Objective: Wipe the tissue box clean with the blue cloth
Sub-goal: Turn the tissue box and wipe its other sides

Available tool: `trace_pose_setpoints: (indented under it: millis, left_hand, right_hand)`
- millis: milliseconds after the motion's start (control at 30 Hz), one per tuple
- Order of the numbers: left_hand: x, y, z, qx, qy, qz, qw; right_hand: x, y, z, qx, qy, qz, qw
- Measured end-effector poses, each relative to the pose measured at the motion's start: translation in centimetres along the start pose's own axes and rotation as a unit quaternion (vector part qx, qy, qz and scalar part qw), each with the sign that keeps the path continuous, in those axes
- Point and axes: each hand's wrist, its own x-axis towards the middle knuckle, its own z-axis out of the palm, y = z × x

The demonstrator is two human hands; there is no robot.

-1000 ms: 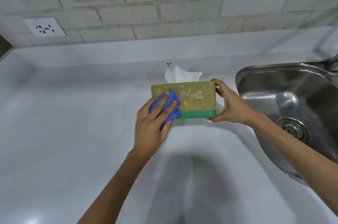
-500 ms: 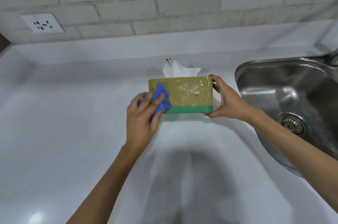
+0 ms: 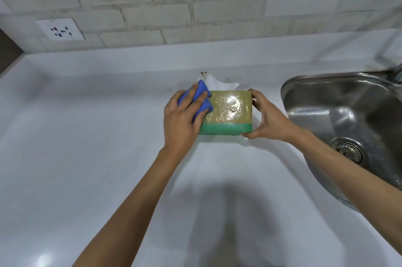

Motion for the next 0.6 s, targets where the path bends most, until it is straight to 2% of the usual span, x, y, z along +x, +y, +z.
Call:
trace_pose_setpoints:
  millis: [67, 233, 333, 433, 500, 600]
  left_hand:
    - [1.2, 1.7, 0.7, 0.008, -0.008, 0.011, 1.000]
    - [-1.5, 1.3, 0.2, 0.043, -0.051, 0.146, 0.987]
    - [-1.0, -0.4, -0.7, 0.032, -0.028, 0.079, 0.996]
    - [1.3, 1.1, -0.1, 0.016, -0.028, 0.004, 0.999]
    - [1.3, 2.9, 0.6, 0.013, -0.038, 0.041, 0.998]
    - [-1.1, 2.7, 0.3, 0.025, -0.075, 0.153, 0.985]
  right_hand:
    - [0.1, 0.1, 0.0, -0.001, 0.003, 0.003, 1.000]
    - [0.1, 0.0, -0.2, -0.008, 0.001, -0.001, 1.000]
    - [-0.1, -0.2, -0.2, -0.005, 0.000, 0.005, 1.000]
    - [-0.1, -0.4, -0.1, -0.007, 0.003, 0.004, 1.000]
    - [-0.1, -0.4, -0.1, -0.011, 0.005, 0.007, 1.000]
    - [-0.2, -0.5, -0.3, -0.015, 0.000, 0.008, 1.000]
